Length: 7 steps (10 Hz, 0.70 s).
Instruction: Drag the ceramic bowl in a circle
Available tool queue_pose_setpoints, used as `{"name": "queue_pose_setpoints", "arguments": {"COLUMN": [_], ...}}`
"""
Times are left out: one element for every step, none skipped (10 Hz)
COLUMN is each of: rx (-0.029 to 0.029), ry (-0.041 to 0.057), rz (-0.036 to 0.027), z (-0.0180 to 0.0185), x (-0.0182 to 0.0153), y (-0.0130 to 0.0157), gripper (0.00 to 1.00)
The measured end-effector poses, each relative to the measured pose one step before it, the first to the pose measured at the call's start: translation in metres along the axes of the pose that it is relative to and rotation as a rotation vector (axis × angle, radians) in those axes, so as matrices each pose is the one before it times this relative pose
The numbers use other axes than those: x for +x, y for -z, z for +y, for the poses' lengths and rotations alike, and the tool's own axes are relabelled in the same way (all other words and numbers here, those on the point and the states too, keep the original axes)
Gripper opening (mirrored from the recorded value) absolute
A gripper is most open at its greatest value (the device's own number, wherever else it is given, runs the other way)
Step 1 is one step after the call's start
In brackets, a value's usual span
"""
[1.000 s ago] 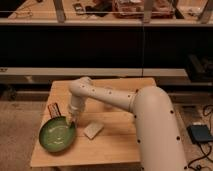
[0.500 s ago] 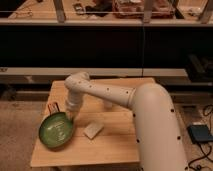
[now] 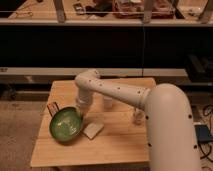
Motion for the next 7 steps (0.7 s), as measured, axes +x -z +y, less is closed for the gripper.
{"name": "queue_pose_setpoints", "arguments": {"rx": [-0.01994, -0.02042, -0.01045, 0.00296, 0.01221, 0.02946, 0.01756], "ry": [-0.01944, -0.00552, 0.00203, 0.00654, 0.01770, 0.06533, 0.04574], "rz": [0.00260, -0.00578, -0.00628, 0.00032, 0.00747, 0.01268, 0.00587], "z": [0.01293, 0.00877, 0.00326, 0.00082, -0.00287, -0.01794, -0.01364], "x": [-0.01319, -0.01591, -0.01427, -0.01257, -0.01112, -0.00860, -0.00261], "y": [0.00594, 0.00186, -0.00138, -0.00168, -0.00156, -0.00383, -0.00209], "gripper": [0.00, 0.00, 0.00, 0.00, 0.00, 0.00, 0.00]}}
